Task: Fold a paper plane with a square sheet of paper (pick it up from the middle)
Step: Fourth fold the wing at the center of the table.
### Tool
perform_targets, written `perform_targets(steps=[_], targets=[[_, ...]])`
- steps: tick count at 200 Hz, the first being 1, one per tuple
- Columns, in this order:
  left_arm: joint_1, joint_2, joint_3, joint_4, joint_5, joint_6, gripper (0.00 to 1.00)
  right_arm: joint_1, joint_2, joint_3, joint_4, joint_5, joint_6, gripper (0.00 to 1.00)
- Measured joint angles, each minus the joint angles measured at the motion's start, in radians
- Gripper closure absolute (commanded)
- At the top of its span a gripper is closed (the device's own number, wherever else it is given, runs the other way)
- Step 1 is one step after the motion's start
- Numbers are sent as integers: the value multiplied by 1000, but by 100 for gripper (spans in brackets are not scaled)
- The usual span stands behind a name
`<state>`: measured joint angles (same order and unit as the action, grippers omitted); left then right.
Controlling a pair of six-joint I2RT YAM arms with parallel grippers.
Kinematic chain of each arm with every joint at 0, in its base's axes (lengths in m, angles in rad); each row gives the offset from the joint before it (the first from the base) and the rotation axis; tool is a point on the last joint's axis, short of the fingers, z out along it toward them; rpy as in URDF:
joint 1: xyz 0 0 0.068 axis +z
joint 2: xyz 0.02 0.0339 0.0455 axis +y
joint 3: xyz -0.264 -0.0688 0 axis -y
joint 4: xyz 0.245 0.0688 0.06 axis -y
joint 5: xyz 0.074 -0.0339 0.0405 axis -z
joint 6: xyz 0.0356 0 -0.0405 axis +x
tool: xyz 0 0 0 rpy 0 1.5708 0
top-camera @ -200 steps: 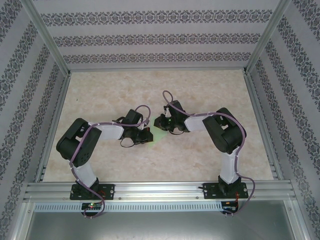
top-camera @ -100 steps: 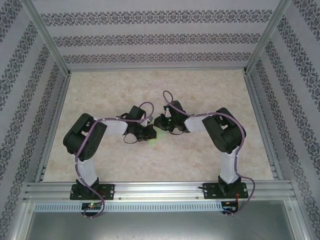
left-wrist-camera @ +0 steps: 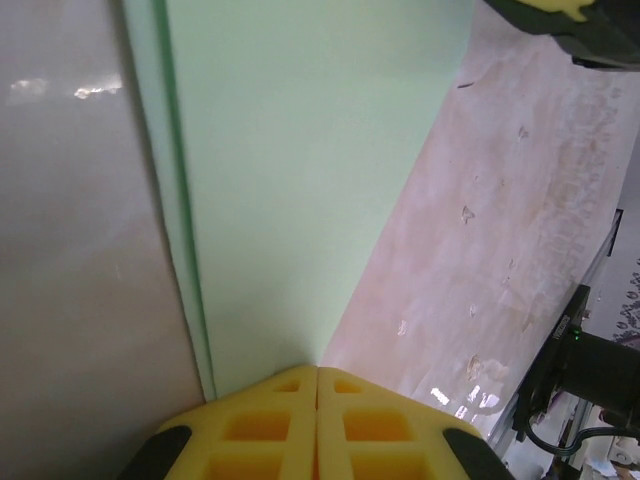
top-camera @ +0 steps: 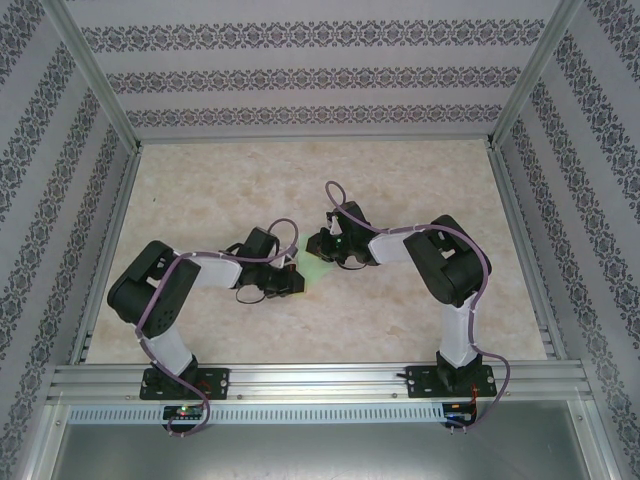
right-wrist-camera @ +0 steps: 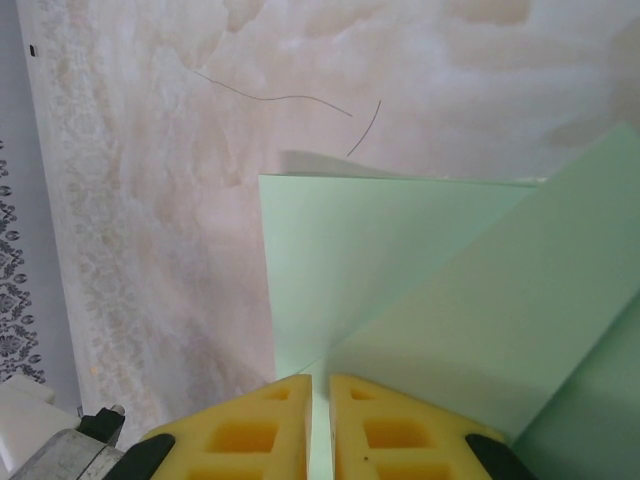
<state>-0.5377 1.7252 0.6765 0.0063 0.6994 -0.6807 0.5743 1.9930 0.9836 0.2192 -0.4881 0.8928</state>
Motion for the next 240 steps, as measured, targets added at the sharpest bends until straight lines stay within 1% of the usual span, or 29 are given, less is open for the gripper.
perform_targets(steps=[50,83,99,122,158,195,218,240], targets=[[0,-56,-58,11,2,-4,91,0,2,2,-2,-3,0,86],[-1,-106,-65,-89,3,-26,90,0,3,14,-21,-4,-2,86],[-1,-134,-37,-158,-2,-31,91,2,3,17,-26,-3,-1,85],[-1,-185,51,-233,-43,-29,91,2,3,21,-34,-3,-3,85],[-1,-267,133,-266,-150,-30,90,2,2,33,-57,-3,-9,82],[-1,-241,160,-319,-233,-30,89,2,-50,29,-124,24,-31,78],[-1,-199,184,-344,-251,-26,89,2,-135,1,-156,55,-43,72],[-1,-148,228,-354,-261,-25,89,1,-222,-47,-159,79,-50,71]])
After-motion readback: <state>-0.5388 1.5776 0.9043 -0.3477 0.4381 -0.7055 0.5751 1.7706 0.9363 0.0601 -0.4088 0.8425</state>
